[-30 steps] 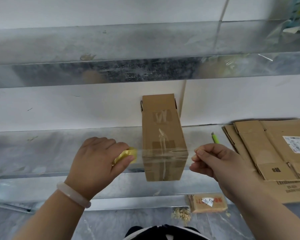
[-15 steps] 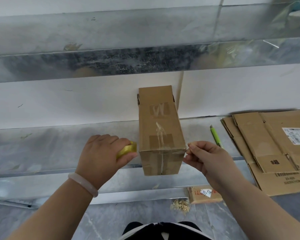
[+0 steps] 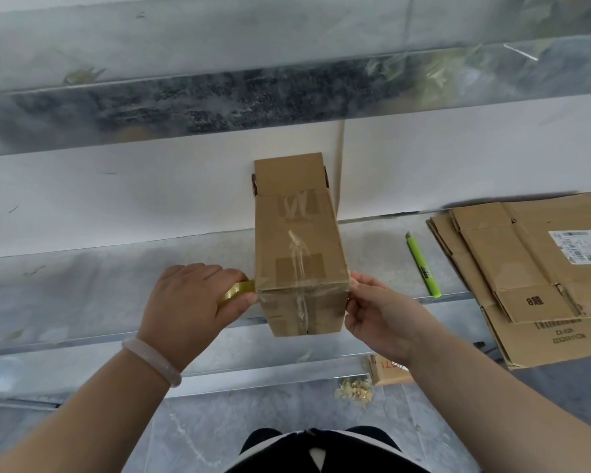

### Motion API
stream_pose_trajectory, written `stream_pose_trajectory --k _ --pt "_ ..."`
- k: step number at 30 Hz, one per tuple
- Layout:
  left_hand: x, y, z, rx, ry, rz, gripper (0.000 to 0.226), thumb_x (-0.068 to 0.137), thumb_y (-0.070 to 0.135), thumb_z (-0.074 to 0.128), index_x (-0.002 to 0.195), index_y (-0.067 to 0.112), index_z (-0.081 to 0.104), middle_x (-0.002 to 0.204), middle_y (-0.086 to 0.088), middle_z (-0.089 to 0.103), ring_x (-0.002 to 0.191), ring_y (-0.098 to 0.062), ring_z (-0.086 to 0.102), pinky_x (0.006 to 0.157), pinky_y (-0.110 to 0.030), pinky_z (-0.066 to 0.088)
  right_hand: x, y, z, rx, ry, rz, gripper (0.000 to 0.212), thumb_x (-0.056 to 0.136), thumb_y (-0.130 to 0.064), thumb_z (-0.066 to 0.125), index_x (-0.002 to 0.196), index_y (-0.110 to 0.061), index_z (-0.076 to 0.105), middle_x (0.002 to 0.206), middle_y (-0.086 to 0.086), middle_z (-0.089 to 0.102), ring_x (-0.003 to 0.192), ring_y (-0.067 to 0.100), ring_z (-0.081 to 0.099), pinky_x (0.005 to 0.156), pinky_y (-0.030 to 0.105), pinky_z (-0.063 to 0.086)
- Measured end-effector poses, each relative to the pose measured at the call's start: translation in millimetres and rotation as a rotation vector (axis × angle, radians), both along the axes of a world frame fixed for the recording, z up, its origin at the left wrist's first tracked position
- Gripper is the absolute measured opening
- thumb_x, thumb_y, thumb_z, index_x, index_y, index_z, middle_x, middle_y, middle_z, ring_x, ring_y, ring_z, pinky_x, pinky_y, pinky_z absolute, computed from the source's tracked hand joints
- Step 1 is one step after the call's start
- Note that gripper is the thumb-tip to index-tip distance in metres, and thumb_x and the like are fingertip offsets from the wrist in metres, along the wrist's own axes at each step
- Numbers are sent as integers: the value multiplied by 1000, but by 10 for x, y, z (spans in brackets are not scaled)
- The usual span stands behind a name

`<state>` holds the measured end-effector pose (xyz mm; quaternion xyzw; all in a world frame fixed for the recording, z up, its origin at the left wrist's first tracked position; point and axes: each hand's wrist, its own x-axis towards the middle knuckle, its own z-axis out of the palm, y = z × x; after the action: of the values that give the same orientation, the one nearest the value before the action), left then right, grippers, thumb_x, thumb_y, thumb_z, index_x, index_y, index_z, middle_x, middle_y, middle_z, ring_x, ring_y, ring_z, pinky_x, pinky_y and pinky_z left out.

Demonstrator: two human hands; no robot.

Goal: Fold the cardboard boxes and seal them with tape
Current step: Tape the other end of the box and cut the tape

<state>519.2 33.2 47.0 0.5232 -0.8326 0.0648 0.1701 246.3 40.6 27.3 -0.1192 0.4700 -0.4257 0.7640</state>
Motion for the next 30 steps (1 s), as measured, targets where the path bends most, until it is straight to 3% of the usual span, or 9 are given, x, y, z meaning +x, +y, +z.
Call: stream_pose_trajectory --k 3,6,9,12,14,16,19,25,30 --pt "12 -20 -24 21 16 0 53 93 63 25 88 30 65 67 14 58 60 -11 54 64 -31 43 41 17 -24 -36 -25 -19 16 95 -6 56 94 -16 69 77 -1 62 63 8 46 54 20 45" --pt "19 -27 -24 31 18 -1 48 92 63 28 89 32 65 68 15 58 61 -11 54 65 -32 43 71 38 -93 21 4 -82 26 97 0 50 85 -15 68 75 3 62 62 11 45 59 23 42" --pt "27 -27 -25 37 27 14 49 91 65 27 89 33 64 69 15 58 63 -10 55 66 -32 43 71 57 -137 -54 189 -105 19 97 -3 53 97 -15 69 77 4 63 65 13 51 64 26 42" --pt "28 -22 -41 46 54 25 49 91 66 29 90 32 65 71 15 60 64 -10 56 67 -32 44 24 77 -77 -405 735 -121 24 97 -21 56 113 -36 66 102 -9 68 89 1 62 78 19 49" --pt "23 -22 -50 48 82 22 49 90 65 30 90 31 65 71 15 60 63 -10 56 67 -32 45 17 46 25 -853 1009 -113 26 98 -32 53 121 -39 61 125 -13 60 112 -7 53 92 10 42" --pt "23 -23 -62 43 100 18 49 90 65 31 90 31 66 71 15 60 63 -10 56 67 -32 46 19 -34 -16 -1243 1216 29 33 98 -41 48 128 -30 60 138 -6 55 129 5 46 108 18 35" --pt "24 -20 -87 41 112 10 48 90 65 33 90 31 66 70 15 60 62 -10 55 66 -30 45 -12 -116 -209 -1551 1412 96 32 97 -28 54 126 -16 64 137 1 57 135 26 44 111 36 39" --pt "35 -35 -104 42 141 -2 49 90 67 33 89 31 66 69 15 59 61 -8 53 66 -29 43 -145 -127 -211 -1671 1642 267 41 99 -18 50 140 -19 50 148 1 46 144 25 33 106 43 42" --pt "56 -47 -86 25 125 -4 47 89 67 34 88 31 66 70 14 61 63 -10 57 67 -28 42 -14 -105 129 -1638 1768 270 42 95 -40 56 130 -18 62 144 -2 51 141 21 37 112 48 35"
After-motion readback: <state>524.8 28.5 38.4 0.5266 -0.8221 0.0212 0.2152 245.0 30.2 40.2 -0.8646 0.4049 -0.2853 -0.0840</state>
